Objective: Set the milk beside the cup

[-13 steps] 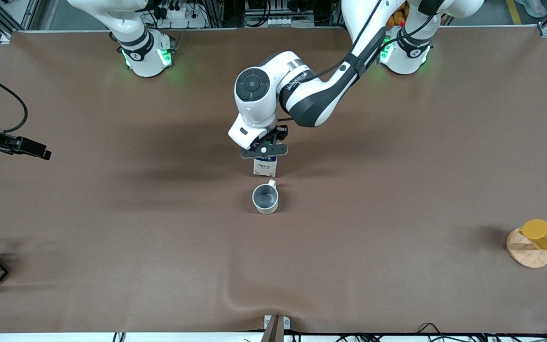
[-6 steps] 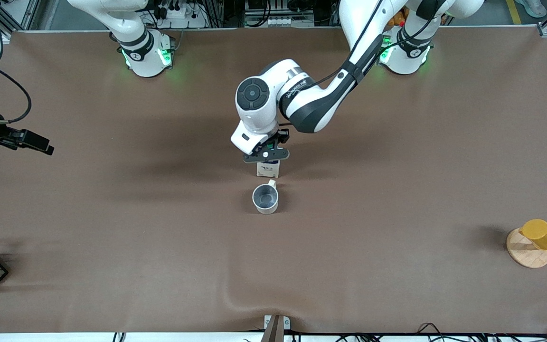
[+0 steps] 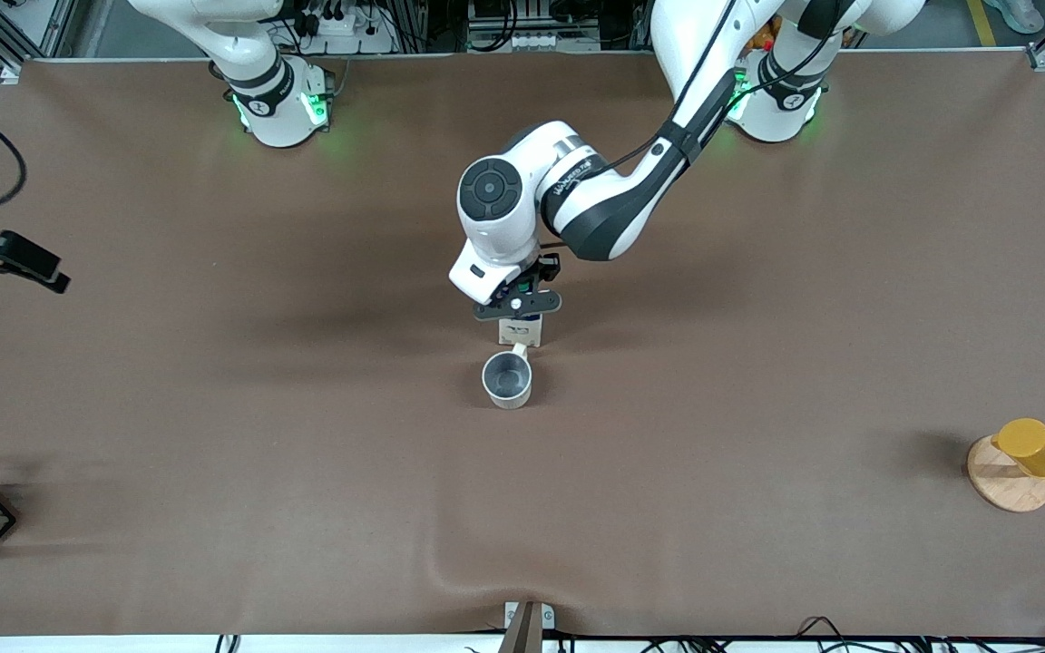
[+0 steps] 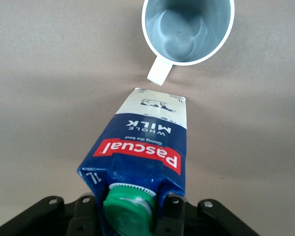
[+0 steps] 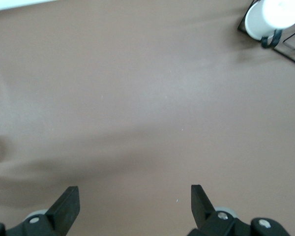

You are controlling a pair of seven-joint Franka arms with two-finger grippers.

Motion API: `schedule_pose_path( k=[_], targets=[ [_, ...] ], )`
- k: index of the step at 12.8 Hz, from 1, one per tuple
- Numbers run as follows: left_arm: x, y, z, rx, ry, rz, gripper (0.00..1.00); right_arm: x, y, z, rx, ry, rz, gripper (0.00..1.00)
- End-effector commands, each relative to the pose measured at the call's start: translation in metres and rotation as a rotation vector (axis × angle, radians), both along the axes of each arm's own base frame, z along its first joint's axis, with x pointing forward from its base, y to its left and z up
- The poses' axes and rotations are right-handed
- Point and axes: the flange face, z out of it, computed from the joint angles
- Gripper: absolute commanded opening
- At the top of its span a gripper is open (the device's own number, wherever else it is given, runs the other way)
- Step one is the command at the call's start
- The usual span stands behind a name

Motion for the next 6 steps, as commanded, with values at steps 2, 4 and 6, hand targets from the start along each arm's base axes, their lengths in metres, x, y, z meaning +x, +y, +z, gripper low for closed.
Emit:
schedule_pose_path(
  k=[2, 4, 6],
  targets=[
    [0.004, -0.006, 0.001, -0.016, -0.031, -0.024, 0.0, -0.007, -0.002, 0.026, -0.025, 0.002, -0.008, 1.0],
    [0.005, -0.007, 0.0, -0.024, -0.038, -0.023, 0.0, -0.007, -0.001, 0.034, -0.029, -0.013, -0.004, 1.0],
    [0.005, -0.01, 0.0, -0.035, -0.049, -0.021, 0.0, -0.007, -0.001, 0.034, -0.034, -0.012, -0.004, 1.0]
  ],
)
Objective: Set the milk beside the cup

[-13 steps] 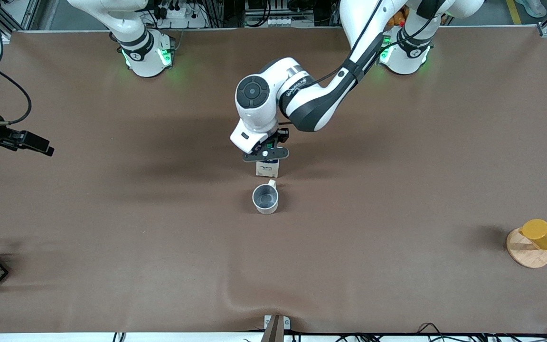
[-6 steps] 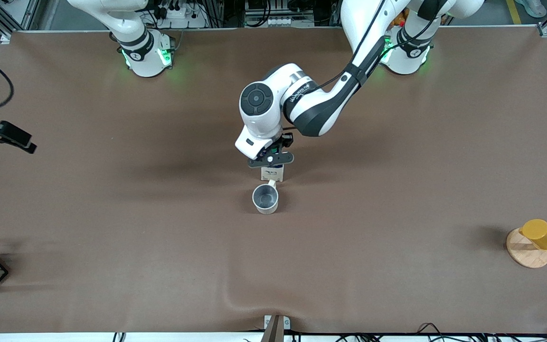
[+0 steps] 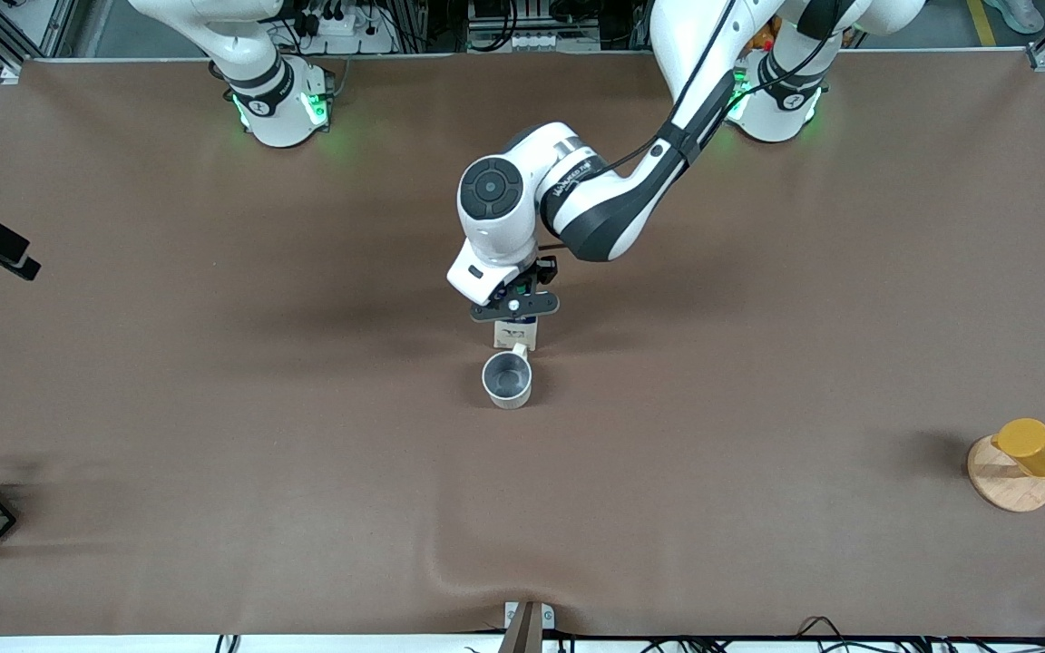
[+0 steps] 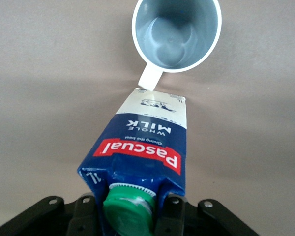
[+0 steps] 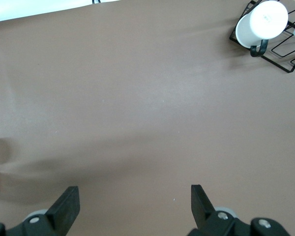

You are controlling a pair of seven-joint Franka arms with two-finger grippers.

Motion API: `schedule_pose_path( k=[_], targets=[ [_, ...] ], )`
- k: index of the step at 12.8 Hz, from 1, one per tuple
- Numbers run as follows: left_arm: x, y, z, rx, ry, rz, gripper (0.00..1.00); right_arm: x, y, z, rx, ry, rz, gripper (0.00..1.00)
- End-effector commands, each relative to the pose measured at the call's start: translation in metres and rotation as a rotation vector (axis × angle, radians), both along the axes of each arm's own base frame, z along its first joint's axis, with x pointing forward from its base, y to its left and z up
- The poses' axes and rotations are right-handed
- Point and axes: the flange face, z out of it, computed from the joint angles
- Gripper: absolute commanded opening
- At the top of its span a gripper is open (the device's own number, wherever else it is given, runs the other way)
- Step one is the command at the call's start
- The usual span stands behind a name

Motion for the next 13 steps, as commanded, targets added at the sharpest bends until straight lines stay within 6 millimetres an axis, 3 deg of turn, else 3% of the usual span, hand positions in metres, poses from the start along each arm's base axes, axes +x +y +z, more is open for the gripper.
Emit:
schedule_pose_path(
  k=[1, 4, 5, 6, 8, 13],
  targets=[
    [0.002, -0.006, -0.003, -0.001, -0.023, -0.022, 0.0, -0.003, -0.001, 0.006, -0.023, 0.002, -0.005, 1.0],
    [0.004, -0.003, -0.006, 0.003, -0.023, -0.014, 0.0, -0.003, 0.0, 0.005, -0.025, 0.005, -0.001, 1.0],
    [0.005, -0.003, -0.007, 0.004, -0.022, -0.014, 0.5, -0.003, 0.0, 0.005, -0.025, 0.007, 0.001, 1.0],
    [0.005, -0.002, -0.009, 0.007, -0.02, -0.021, 0.87, -0.003, 0.0, 0.003, -0.037, 0.012, 0.007, 1.0],
    [0.005, -0.002, -0.008, 0.005, -0.02, -0.022, 1.0, -0.004, 0.004, 0.002, -0.043, 0.023, 0.009, 1.0],
    [0.005, -0.002, 0.004, -0.007, -0.031, -0.021, 1.0, -0.001, -0.001, -0.005, -0.043, 0.036, 0.0, 1.0]
  ],
)
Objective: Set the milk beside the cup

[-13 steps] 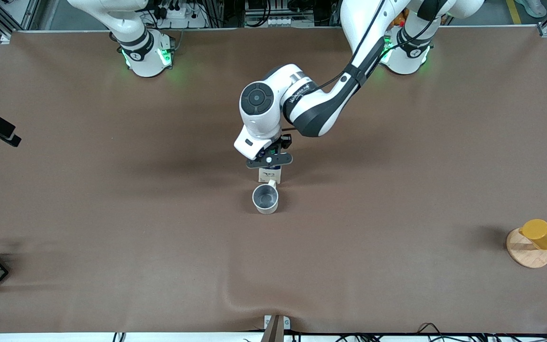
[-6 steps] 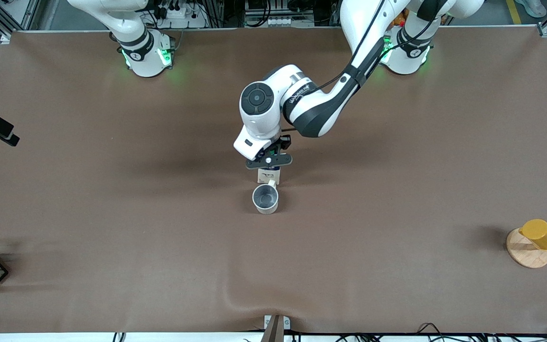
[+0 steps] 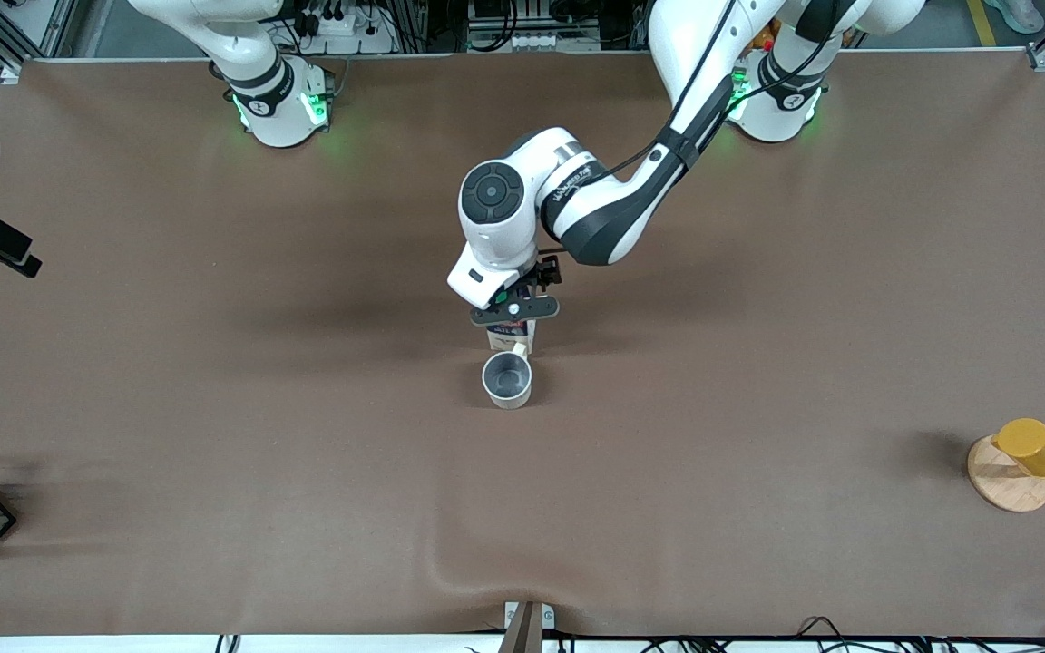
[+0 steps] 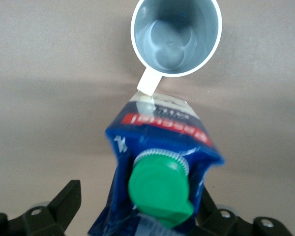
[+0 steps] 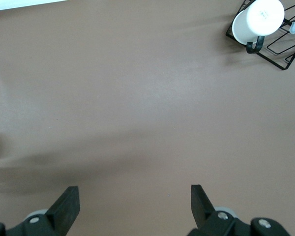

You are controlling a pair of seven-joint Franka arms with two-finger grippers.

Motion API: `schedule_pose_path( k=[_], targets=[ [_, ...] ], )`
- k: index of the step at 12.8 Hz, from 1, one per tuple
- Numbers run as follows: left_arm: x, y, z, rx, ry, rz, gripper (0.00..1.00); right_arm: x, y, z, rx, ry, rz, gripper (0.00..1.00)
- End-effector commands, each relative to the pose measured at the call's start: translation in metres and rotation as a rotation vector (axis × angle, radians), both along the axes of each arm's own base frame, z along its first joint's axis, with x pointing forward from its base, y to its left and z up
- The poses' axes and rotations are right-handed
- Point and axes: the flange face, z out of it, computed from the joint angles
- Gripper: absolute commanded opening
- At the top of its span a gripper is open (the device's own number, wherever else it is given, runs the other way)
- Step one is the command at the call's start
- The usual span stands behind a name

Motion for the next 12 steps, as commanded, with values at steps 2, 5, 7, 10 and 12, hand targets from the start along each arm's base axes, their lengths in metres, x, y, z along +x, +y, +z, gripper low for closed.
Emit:
schedule_pose_path(
  k=[2, 5, 7, 10, 12],
  targets=[
    [0.002, -0.001, 0.025, -0.013, -0.036, -0.022, 1.0, -0.001, -0.009, 0.001, -0.022, 0.007, -0.008, 1.0],
    [-0.002, 0.002, 0.065, -0.034, -0.056, -0.012, 1.0, -0.001, -0.008, -0.001, -0.021, 0.012, -0.007, 1.0],
    [-0.003, 0.011, 0.105, -0.048, -0.08, 0.0, 1.0, 0.0, -0.006, -0.001, -0.021, 0.011, -0.01, 1.0],
    [0.028, 0.061, 0.164, -0.065, -0.134, 0.079, 1.0, 0.0, -0.004, -0.002, -0.019, 0.014, -0.011, 1.0],
    [0.062, 0.115, 0.201, -0.081, -0.179, 0.167, 1.0, 0.0, -0.004, -0.004, -0.019, 0.017, -0.01, 1.0]
  ],
)
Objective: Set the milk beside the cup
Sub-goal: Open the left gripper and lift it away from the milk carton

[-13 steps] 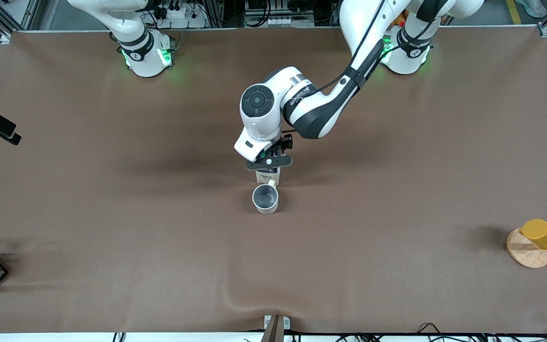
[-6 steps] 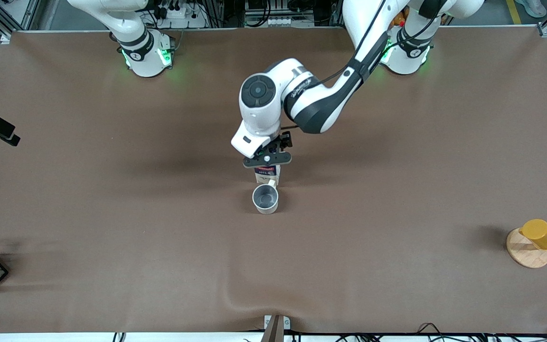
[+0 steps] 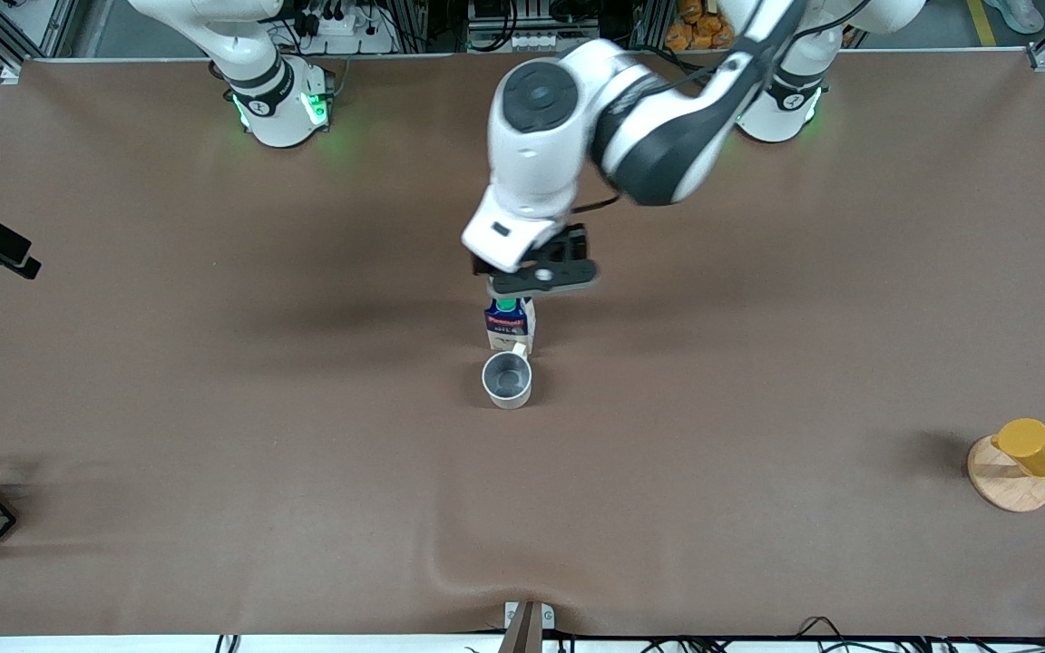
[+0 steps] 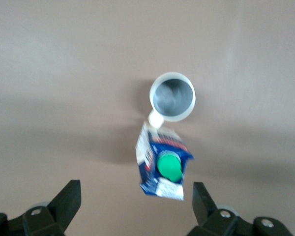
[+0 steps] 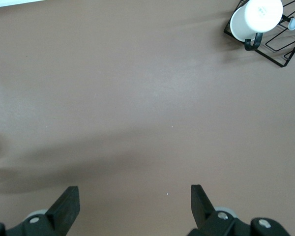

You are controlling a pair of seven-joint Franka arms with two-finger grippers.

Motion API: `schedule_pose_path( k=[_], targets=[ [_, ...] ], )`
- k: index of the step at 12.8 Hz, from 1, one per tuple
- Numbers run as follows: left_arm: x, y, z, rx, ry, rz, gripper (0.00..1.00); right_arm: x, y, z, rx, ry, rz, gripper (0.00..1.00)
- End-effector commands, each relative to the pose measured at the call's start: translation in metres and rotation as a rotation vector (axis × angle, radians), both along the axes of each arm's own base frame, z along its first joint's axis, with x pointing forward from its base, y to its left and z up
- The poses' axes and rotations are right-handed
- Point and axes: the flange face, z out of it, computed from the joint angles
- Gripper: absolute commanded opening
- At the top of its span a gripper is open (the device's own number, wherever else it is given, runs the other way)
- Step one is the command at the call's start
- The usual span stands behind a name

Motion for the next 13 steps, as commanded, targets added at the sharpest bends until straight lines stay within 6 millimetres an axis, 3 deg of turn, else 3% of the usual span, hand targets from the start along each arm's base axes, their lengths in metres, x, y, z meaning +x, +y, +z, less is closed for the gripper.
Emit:
schedule_pose_path(
  k=[1, 3, 5, 8, 10, 13],
  targets=[
    [0.042, 0.086, 0.051, -0.001, -0.046, 0.116, 1.0, 0.0, 0.002, -0.002, -0.017, 0.012, -0.003, 1.0],
    [0.066, 0.153, 0.069, 0.023, -0.033, 0.162, 1.0, 0.0, 0.001, -0.009, -0.014, 0.049, -0.005, 1.0],
    [0.085, 0.229, 0.087, 0.046, -0.017, 0.099, 1.0, -0.001, -0.001, -0.008, -0.016, 0.049, -0.007, 1.0],
    [0.089, 0.309, 0.119, 0.051, -0.014, 0.055, 1.0, -0.001, 0.0, -0.007, -0.016, 0.048, -0.007, 1.0],
    [0.071, 0.345, 0.135, 0.09, 0.028, -0.017, 1.0, -0.001, 0.001, -0.008, -0.016, 0.049, -0.005, 1.0],
    [0.013, 0.392, 0.152, 0.113, 0.065, -0.202, 1.0, 0.0, 0.001, -0.01, -0.016, 0.052, -0.005, 1.0]
  ],
)
